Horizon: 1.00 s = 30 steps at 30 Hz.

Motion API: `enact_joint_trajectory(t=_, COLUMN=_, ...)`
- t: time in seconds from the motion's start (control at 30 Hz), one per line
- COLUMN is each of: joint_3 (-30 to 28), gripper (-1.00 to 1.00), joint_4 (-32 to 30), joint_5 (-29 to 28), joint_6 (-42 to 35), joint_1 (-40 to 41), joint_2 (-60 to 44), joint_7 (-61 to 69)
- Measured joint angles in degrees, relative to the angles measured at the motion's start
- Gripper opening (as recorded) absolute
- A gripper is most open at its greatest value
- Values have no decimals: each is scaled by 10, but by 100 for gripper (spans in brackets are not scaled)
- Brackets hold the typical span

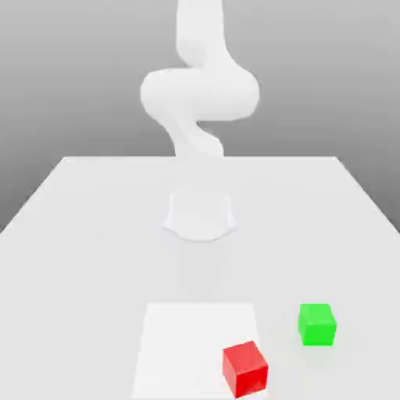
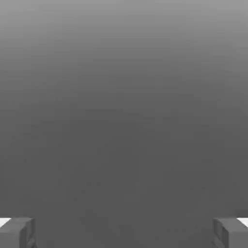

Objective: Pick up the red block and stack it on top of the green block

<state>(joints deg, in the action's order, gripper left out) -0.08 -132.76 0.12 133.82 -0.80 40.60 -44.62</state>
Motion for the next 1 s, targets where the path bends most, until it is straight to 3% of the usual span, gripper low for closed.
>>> enact_joint_trajectory(t=0.8, joint_3=14, gripper=0, joint_4=-93, joint_5=-5, joint_6=195, joint_1=-56, joint_2=-502, joint_7=106)
enact_joint_trajectory(t=0.97, joint_3=11, gripper=0, joint_4=-84, joint_5=-12, joint_6=273, joint_1=-60, joint_2=-606, joint_7=105)
enact_joint_trajectory(t=1.0, joint_3=10, gripper=-100, joint_4=-82, joint_5=-13, joint_6=285, joint_1=-61, joint_2=-620, joint_7=104)
